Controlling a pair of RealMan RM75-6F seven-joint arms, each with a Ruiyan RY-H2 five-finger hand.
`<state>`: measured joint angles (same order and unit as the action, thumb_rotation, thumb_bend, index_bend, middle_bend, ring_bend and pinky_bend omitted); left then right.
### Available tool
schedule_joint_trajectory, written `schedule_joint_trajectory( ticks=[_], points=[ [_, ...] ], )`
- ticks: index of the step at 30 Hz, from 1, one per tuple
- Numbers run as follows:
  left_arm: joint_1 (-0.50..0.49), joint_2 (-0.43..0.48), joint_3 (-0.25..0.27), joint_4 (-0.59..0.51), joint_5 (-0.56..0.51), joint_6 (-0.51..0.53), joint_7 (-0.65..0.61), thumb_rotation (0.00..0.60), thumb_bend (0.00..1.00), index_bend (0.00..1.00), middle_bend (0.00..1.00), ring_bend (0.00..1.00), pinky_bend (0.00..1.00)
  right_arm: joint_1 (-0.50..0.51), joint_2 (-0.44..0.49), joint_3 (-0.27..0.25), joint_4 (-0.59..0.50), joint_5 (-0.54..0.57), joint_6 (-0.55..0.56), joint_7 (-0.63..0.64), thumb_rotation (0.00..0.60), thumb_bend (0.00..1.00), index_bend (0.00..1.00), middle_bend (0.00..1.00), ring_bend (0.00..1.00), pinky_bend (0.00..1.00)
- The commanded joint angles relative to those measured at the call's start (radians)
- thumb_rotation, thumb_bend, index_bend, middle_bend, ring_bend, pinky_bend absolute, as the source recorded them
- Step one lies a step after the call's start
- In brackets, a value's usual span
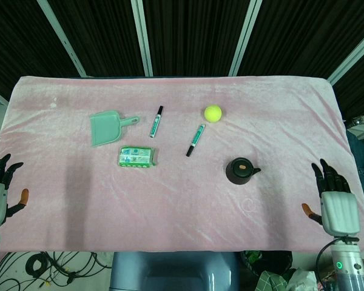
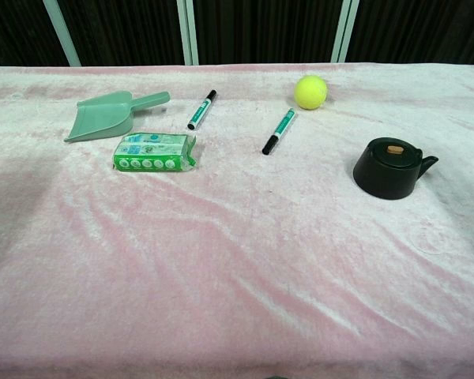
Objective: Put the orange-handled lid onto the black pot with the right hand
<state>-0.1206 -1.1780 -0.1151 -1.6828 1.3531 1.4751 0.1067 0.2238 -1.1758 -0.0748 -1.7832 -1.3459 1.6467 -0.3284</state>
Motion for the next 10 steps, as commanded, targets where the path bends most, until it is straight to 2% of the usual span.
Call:
schedule_joint_trajectory(
  ticks=[1,5,10],
  points=[
    [0.002,0.0,0.0,0.001,0.004,0.005,-0.005,0.6,0.44,0.18,0.0,0.0,0.0,-0.056,-0.065,-0.037,0.075,-0.037,0.02,-0.015,0.6,0.08,0.0,0.0,0.08,0.17],
    [0.005,0.002,0.002,0.004,0.01,0.009,-0.014,0.6,0.44,0.18,0.0,0.0,0.0,-0.086,-0.102,-0.026,0.118,-0.044,0.025,0.001,0.6,0.08,0.0,0.0,0.08,0.17],
    [0.004,0.001,0.004,0.006,0.014,0.007,-0.01,0.6,0.44,0.18,0.0,0.0,0.0,-0.097,-0.099,-0.014,0.128,-0.051,0.007,0.01,0.6,0.08,0.0,0.0,0.08,0.17]
  ],
)
